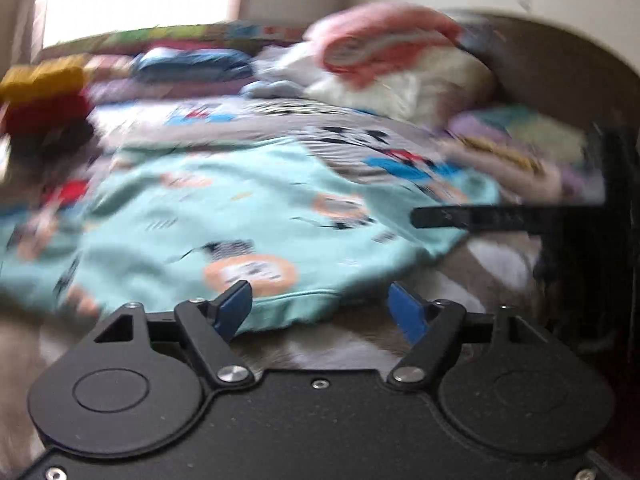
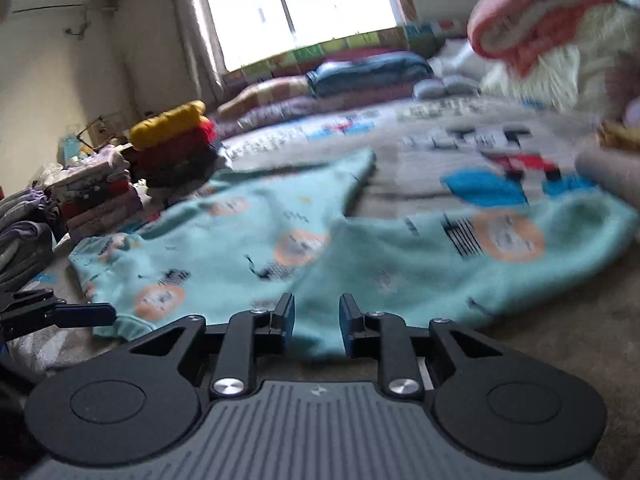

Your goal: Fold clothes

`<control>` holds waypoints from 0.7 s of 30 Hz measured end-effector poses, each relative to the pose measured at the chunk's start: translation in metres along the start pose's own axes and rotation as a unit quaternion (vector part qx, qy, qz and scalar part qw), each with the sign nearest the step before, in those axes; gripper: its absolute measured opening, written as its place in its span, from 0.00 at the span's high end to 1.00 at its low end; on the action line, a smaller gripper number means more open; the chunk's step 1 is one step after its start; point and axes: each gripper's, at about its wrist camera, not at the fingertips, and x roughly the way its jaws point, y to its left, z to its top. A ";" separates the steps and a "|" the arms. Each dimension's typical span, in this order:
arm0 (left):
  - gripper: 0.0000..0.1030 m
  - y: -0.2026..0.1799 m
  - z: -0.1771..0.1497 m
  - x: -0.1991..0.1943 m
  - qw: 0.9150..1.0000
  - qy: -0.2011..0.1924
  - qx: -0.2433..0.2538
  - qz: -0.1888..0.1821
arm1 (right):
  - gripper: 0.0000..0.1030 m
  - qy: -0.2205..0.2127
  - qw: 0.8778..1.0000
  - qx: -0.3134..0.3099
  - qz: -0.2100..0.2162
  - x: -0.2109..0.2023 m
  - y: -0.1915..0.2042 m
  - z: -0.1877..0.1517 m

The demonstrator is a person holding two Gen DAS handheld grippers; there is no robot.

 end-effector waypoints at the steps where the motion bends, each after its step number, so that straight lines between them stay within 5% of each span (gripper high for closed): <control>1: 0.26 0.009 0.001 -0.005 1.000 -0.004 -0.028 0.006 | 0.75 -0.007 1.000 -0.006 0.004 0.000 0.004 0.003; 5: 0.24 0.046 0.004 -0.025 0.990 -0.020 -0.140 0.028 | 0.75 -0.021 0.999 -0.038 0.027 0.008 0.026 0.011; 11: 0.19 0.100 0.003 -0.045 0.955 -0.018 -0.294 0.041 | 0.73 -0.024 0.998 -0.041 0.052 0.018 0.039 0.015; 13: 0.19 0.112 0.004 -0.051 0.944 -0.007 -0.324 0.066 | 0.59 0.019 0.998 -0.047 0.044 0.028 0.042 0.013; 15: 0.19 0.124 0.002 -0.058 0.932 -0.016 -0.354 0.081 | 0.58 0.088 0.994 -0.034 0.046 0.043 0.036 0.002; 18: 0.20 0.138 0.001 -0.068 0.917 -0.043 -0.385 0.097 | 0.59 0.092 0.994 -0.031 0.048 0.035 0.038 0.009; 21: 0.21 0.152 -0.004 -0.075 0.911 -0.068 -0.389 0.116 | 0.59 0.067 0.996 -0.034 0.057 0.023 0.042 0.007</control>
